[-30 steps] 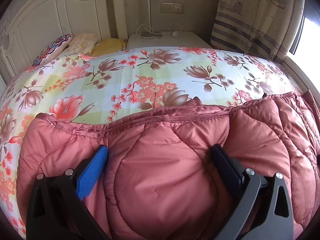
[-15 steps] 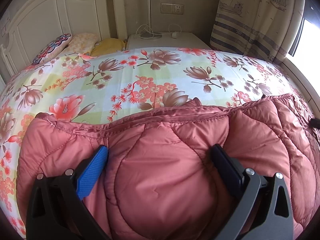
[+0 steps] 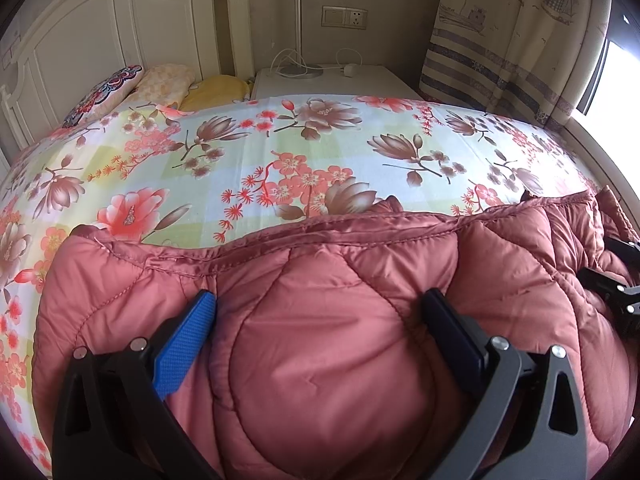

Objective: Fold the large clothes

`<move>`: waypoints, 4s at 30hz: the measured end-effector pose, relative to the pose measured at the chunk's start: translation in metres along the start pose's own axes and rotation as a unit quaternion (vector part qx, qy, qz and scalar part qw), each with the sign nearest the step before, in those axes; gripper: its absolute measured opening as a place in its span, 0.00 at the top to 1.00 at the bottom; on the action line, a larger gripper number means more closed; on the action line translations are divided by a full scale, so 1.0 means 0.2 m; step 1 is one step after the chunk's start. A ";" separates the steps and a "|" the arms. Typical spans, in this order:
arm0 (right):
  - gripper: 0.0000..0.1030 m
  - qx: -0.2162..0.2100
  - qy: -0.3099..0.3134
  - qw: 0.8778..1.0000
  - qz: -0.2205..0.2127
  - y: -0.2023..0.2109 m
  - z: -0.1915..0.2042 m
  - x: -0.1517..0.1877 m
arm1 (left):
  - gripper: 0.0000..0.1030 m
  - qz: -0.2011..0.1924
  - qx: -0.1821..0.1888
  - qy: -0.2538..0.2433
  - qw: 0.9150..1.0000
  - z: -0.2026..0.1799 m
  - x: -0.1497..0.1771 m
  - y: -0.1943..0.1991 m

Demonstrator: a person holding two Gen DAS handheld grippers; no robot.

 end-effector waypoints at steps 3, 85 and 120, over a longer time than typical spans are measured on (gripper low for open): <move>0.04 0.010 0.008 1.000 -0.005 0.01 0.01 0.01 | 0.02 0.015 -0.009 0.001 1.000 0.00 -0.03 0.05; 0.04 -0.044 0.074 0.993 -0.085 0.52 0.28 0.61 | 0.02 -0.082 -0.094 -0.040 0.991 -0.33 0.47 0.39; 0.04 -0.087 0.100 0.990 -0.050 0.61 0.23 0.61 | 0.02 -0.078 0.021 0.144 0.986 0.41 0.07 0.36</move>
Point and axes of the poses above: each gripper's, at about its wrist camera, not at the fingertips, and y roughly against the way its jaws point, z to its left, x to its underside, the point moved 6 cm from there along -y, roughly the way its jaws point, and after that the axes turned 10 degrees about x, right-handed, at the moved point
